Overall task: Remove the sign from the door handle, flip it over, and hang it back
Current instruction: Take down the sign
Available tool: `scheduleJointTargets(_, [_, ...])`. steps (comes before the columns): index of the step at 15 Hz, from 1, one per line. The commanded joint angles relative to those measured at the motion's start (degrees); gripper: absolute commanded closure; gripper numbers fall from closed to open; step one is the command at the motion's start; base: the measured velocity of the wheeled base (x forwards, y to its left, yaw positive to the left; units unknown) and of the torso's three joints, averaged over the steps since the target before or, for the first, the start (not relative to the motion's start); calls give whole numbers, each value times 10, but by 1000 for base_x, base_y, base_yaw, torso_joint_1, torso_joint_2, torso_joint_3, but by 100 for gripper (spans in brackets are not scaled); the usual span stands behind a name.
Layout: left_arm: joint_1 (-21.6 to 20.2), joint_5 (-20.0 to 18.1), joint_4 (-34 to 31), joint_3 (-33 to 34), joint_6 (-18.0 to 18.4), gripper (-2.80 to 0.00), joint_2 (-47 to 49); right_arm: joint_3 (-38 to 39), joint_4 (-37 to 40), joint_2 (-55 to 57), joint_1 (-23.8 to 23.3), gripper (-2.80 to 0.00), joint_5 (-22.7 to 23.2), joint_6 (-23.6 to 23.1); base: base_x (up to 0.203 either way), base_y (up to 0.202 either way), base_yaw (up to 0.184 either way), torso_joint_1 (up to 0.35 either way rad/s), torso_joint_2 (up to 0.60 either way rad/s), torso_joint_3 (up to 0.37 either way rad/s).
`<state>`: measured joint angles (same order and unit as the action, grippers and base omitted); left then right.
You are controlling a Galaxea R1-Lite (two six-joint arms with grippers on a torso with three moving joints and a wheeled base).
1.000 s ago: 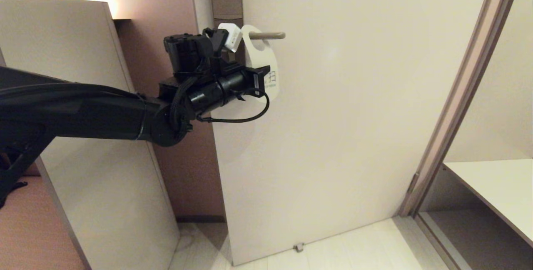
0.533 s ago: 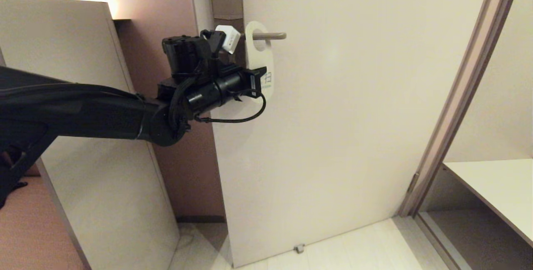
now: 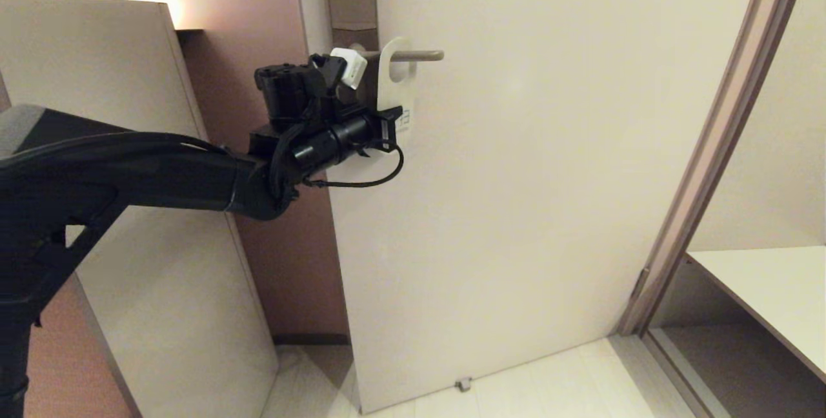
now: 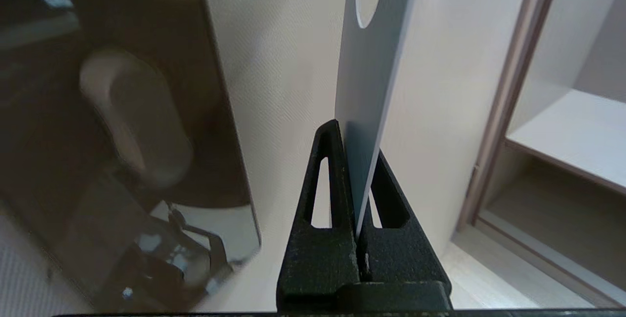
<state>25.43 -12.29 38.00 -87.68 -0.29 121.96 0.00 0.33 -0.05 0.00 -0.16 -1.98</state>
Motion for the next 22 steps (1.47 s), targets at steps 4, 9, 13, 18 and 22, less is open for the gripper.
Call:
scheduleJointTargets(4, [1,2,-2,-54,-1,0,39,0,0,0,0,0,0,0,0,0,0,0,0,0])
scheduleJointTargets(9, [6,4,-2,-55,-1,0,37,0,0,0,0,0,0,0,0,0,0,0,0,0])
scheduleJointTargets(13, [24,4,-2,-60,-1,0,36,0,0,0,0,0,0,0,0,0,0,0,0,0])
scheduleJointTargets(18, [35,4,-21,-83,-1,0,39,0,0,0,0,0,0,0,0,0,0,0,0,0])
scheduleJointTargets(22, [38,10,-37,-106,-1,0,51,0,0,0,0,0,0,0,0,0,0,0,0,0])
